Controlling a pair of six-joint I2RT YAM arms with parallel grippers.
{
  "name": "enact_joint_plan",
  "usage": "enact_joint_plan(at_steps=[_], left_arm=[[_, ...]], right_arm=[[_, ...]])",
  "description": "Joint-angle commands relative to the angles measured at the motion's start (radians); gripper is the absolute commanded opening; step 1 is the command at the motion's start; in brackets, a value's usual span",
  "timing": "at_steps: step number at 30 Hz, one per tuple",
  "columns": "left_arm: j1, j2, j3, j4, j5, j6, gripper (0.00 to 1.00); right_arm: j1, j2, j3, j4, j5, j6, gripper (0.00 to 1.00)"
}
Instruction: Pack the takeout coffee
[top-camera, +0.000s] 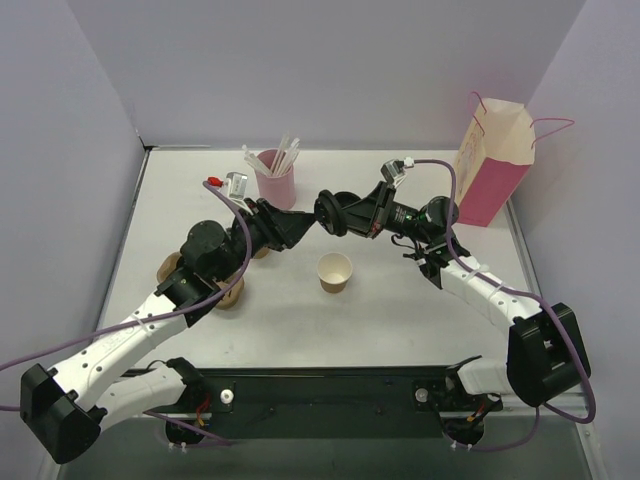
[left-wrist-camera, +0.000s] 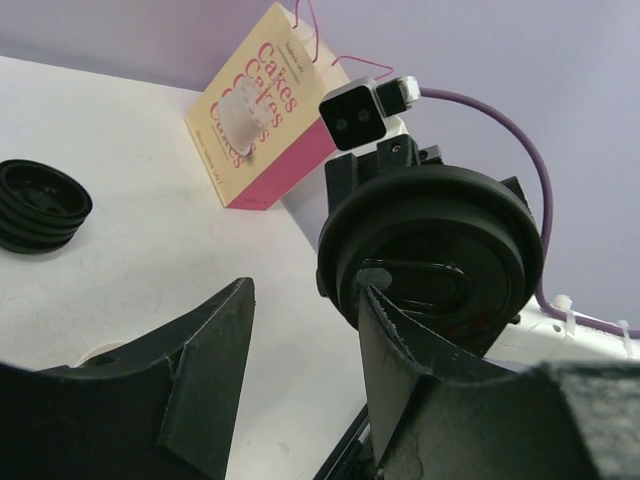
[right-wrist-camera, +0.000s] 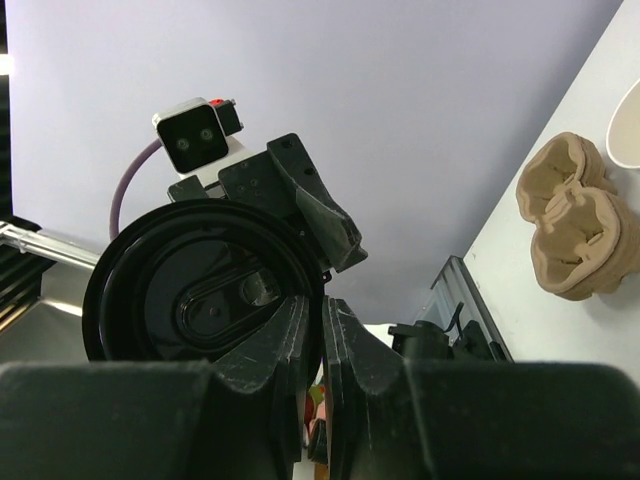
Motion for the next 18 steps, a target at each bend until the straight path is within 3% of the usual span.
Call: enact_joint_plan(at_steps=[1,7,13,18], left_arm=[[0.010,0.004,-0.018,0.176,0.068,-0.039,0.56],[0.010,0.034,-0.027,0.213,0.100,-0.056,0.54],[0.010,0.056,-0.022,0.236,0.114,-0.062,0.47],[0.010,0.059,-0.019,0.238,0.117,-0.064,0.29]], right_arm=[[0.009,-0.038,-0.004,0.152,-0.021,0.018,0.10],[0.012,-0.026,0.001,0.180,-0.025,0.044,0.10],[0.012,-0.023,-0.002,0.163,-0.036,0.034,0.10],[0.012,-0.025,-0.021,0.116,-0.036,0.000,0.11]])
